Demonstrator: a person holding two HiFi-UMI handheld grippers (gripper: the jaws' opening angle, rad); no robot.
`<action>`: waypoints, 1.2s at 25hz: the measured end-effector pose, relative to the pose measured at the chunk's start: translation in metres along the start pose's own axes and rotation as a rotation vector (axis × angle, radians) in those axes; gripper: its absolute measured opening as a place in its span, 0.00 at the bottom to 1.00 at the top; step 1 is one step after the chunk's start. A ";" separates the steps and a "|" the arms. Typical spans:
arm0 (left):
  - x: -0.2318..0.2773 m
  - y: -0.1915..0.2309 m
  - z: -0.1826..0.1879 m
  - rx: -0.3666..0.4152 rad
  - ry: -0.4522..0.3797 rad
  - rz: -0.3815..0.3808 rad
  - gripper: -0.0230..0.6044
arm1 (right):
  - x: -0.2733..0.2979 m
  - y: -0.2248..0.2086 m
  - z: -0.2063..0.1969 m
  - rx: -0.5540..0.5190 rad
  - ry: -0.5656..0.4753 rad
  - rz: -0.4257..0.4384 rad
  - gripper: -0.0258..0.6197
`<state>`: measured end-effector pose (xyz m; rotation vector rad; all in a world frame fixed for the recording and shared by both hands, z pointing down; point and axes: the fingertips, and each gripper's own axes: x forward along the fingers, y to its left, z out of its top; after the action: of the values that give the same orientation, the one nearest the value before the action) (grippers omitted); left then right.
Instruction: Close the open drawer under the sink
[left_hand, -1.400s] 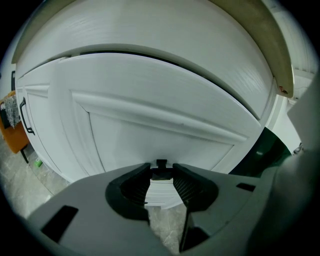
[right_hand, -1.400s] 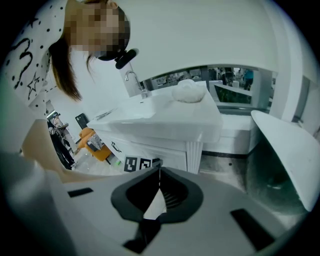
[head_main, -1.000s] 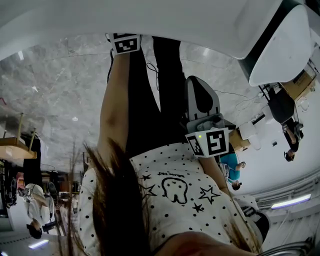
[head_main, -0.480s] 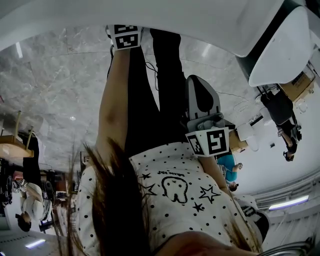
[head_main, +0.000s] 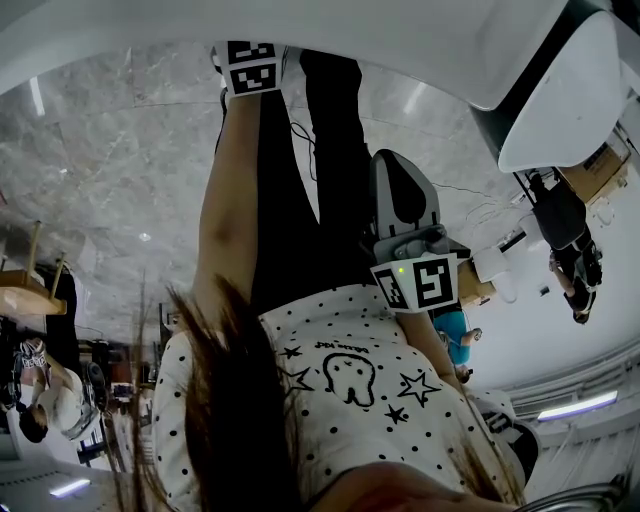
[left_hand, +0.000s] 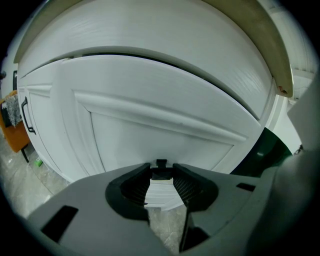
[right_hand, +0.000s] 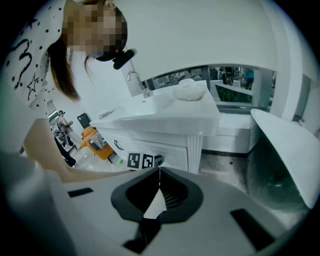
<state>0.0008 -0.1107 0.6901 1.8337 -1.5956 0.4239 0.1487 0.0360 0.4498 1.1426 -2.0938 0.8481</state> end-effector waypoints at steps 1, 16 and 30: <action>0.000 0.000 0.000 -0.001 0.001 0.000 0.26 | 0.000 0.000 0.000 0.000 -0.002 0.000 0.06; -0.043 -0.005 0.019 -0.046 -0.087 0.055 0.12 | -0.001 0.004 0.011 -0.003 -0.042 0.014 0.06; -0.087 -0.006 0.071 -0.020 -0.131 0.042 0.05 | -0.007 0.021 0.043 0.028 -0.144 0.018 0.06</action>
<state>-0.0234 -0.0923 0.5817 1.8485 -1.7219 0.3103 0.1247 0.0155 0.4124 1.2334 -2.2176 0.8274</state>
